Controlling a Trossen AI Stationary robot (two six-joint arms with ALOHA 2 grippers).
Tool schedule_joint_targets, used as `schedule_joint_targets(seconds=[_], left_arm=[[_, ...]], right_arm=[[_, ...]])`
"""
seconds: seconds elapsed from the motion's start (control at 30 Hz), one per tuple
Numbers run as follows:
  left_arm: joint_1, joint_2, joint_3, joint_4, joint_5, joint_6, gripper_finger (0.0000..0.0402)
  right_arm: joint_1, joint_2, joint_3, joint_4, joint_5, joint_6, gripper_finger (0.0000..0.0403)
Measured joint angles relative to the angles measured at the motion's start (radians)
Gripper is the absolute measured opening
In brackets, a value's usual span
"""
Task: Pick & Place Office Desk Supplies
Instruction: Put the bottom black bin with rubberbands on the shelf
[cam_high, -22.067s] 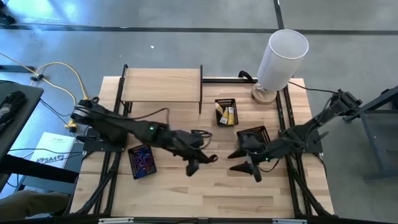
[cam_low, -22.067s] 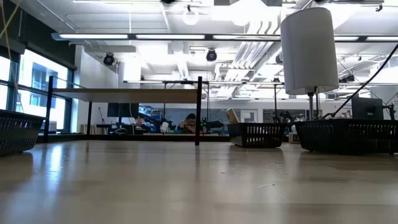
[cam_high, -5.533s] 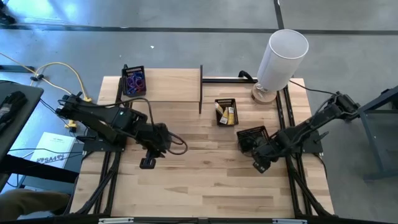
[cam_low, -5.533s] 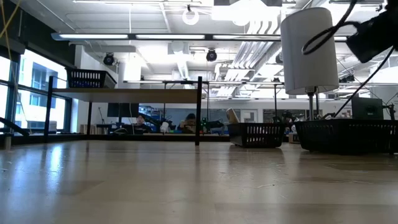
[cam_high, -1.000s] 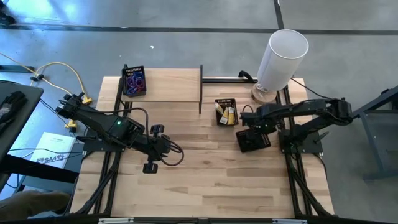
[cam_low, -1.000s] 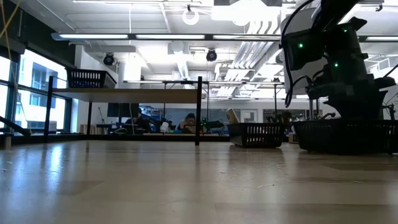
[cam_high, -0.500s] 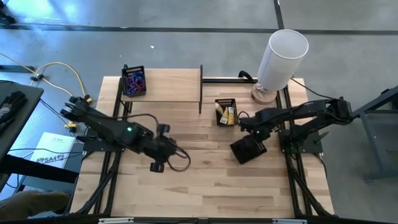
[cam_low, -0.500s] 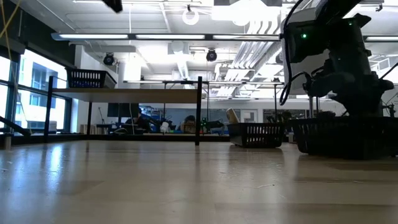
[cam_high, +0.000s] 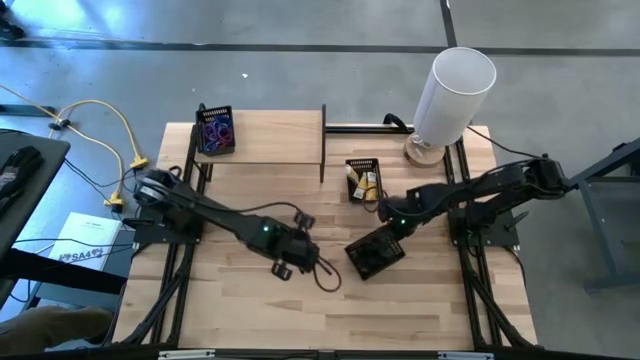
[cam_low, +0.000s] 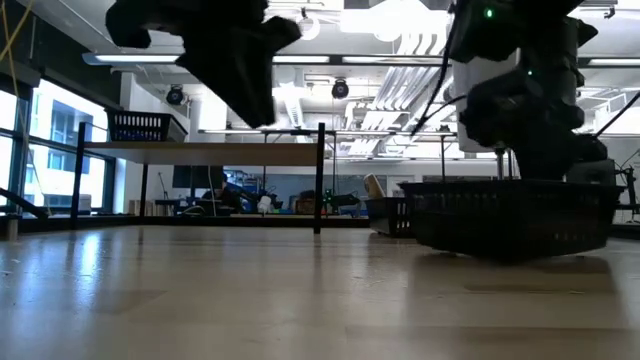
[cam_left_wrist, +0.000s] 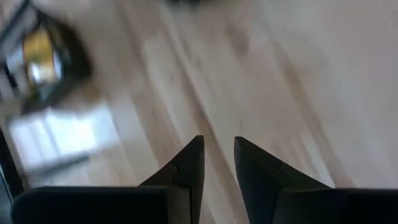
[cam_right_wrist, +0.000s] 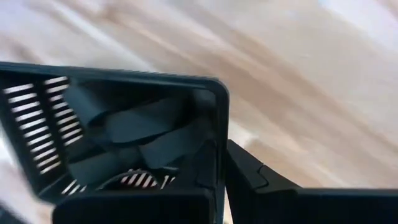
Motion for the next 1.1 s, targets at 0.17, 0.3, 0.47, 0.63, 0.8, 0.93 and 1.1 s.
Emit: schedule_joint_targets(seconds=[0.17, 0.3, 0.47, 0.63, 0.8, 0.93, 1.1], left_arm=[[-0.017, 0.01, 0.0, 0.122, -0.012, 0.143, 0.008], [-0.029, 0.01, 0.0, 0.157, -0.033, 0.164, 0.0089], [-0.03, 0.01, 0.0, 0.155, -0.005, 0.12, 0.0134], [-0.033, 0.014, 0.0, 0.166, 0.046, 0.122, 0.0177], [-0.041, 0.015, 0.0, 0.254, 0.055, 0.26, 0.0187], [-0.057, 0.015, 0.0, 0.331, 0.062, 0.408, 0.0187], [-0.055, 0.032, 0.0, 0.345, 0.103, 0.409, 0.0187]], right_arm=[[0.021, 0.0, 0.0, 0.105, -0.011, 0.015, 0.0004], [0.027, 0.0, 0.0, 0.131, -0.011, 0.015, 0.0004], [0.026, 0.0, 0.0, 0.15, -0.031, 0.015, 0.0004], [0.026, 0.0, 0.0, 0.251, -0.053, 0.015, 0.0004], [0.001, 0.0, 0.0, 0.356, -0.089, 0.015, 0.0004], [-0.009, 0.0, 0.0, 0.393, -0.103, 0.015, 0.0004], [-0.006, 0.0, 0.0, 0.407, -0.115, 0.018, 0.0004]])
